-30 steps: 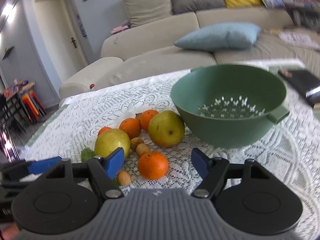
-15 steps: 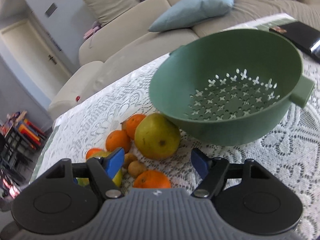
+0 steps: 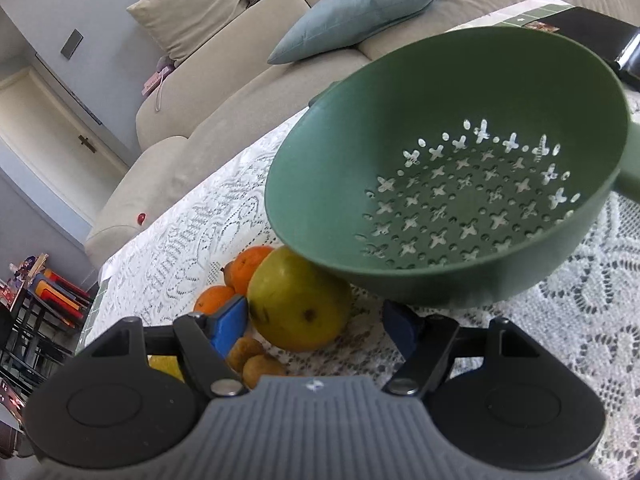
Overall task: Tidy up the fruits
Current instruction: 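Grasp the large yellow-green pear with the left tool while the right tool grasps the smaller pear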
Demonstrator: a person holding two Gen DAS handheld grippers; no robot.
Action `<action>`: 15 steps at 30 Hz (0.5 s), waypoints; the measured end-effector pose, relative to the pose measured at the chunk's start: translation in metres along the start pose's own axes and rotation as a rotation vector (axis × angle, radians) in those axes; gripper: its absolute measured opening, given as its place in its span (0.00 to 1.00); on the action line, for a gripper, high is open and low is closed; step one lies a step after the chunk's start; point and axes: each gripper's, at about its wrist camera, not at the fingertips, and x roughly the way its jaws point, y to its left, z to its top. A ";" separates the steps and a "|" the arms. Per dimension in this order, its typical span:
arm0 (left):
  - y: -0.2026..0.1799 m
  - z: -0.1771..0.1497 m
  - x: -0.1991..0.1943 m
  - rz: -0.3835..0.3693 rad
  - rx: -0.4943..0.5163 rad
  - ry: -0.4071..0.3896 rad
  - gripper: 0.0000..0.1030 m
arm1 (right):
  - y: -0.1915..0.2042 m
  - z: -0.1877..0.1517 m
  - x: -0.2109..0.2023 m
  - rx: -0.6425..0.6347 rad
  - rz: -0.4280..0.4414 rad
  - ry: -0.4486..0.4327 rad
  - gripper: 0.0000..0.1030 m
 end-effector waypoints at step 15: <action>0.000 -0.001 0.019 0.030 0.012 0.035 0.76 | 0.005 -0.001 0.015 -0.007 0.004 -0.007 0.66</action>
